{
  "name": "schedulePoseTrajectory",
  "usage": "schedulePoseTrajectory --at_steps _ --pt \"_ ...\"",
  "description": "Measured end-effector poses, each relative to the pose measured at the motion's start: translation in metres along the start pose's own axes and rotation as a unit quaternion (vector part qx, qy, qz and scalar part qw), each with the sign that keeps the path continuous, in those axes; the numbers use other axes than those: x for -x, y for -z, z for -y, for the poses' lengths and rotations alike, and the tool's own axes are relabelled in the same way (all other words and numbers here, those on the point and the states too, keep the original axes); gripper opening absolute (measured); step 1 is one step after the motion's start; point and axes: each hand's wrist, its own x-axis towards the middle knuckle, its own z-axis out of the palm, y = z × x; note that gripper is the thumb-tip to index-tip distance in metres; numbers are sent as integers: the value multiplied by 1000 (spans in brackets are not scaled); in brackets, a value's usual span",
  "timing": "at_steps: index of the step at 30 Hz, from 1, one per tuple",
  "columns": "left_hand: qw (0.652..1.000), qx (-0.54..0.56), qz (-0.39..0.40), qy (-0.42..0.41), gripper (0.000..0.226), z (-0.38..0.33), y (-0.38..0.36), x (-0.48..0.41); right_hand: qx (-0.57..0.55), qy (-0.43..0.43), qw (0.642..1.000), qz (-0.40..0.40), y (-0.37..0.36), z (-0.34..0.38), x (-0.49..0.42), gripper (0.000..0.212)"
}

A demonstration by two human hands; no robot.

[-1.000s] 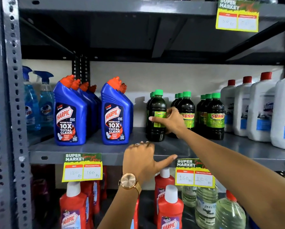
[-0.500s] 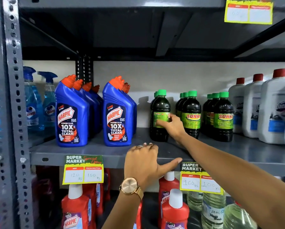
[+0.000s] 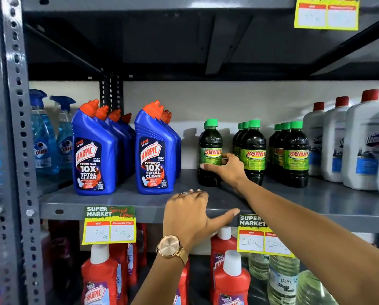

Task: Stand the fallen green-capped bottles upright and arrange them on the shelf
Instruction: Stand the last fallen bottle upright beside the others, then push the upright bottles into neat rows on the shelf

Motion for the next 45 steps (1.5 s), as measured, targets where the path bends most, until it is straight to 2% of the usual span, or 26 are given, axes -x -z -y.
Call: schedulePoseTrajectory --at_steps 3,8,12,14,16,18,20,22,23,25,26,27,29,30,31,33,36,38,42,45 --pt "1000 4 -2 0 81 1 0 0 16 8 1000 -15 -2 1 1 80" --pt "1000 4 0 1 85 0 -3 0 60 3 997 -39 -3 6 4 84" --pt "1000 -3 5 3 85 1 -2 0 64 -1 998 -24 -4 6 6 83" --pt "1000 -16 6 4 88 2 -2 0 79 11 997 -17 -2 9 8 90" --pt "1000 -25 8 4 91 3 -2 -1 76 37 996 -41 5 18 11 102" --pt "1000 -16 16 12 93 6 2 -8 51 71 991 -104 24 27 15 92" --pt "999 14 27 31 89 10 6 -26 76 126 972 -181 51 26 17 66" --pt "992 79 64 74 74 16 6 -51 117 170 948 -243 79 16 18 53" --pt "979 143 102 108 68 16 4 -65 128 174 940 -266 91 8 18 52" --pt "928 285 164 176 78 12 -8 -89 119 129 943 -282 109 -8 15 55" --pt "908 319 178 206 90 9 -16 -97 90 76 959 -259 113 -15 13 60" --pt "897 327 189 231 105 6 -24 -104 40 4 978 -204 114 -19 10 69" --pt "878 328 218 272 130 3 -40 -115 -42 -120 991 -28 108 -24 7 87" --pt "869 330 232 285 135 2 -46 -118 -36 -138 989 50 106 -26 5 86" --pt "864 330 242 292 136 2 -52 -120 -14 -134 987 89 102 -28 2 78" --pt "876 311 229 289 125 3 -61 -120 44 -122 989 70 99 -33 -3 69" --pt "905 269 195 267 103 6 -67 -115 128 -108 986 0 96 -39 -5 82" --pt "915 250 194 249 97 6 -67 -113 173 -95 980 -23 93 -39 -2 90" --pt "931 215 191 224 88 5 -66 -112 198 -68 977 -30 92 -38 0 89" --pt "928 226 191 224 86 5 -66 -112 192 -67 979 -27 93 -40 0 83"
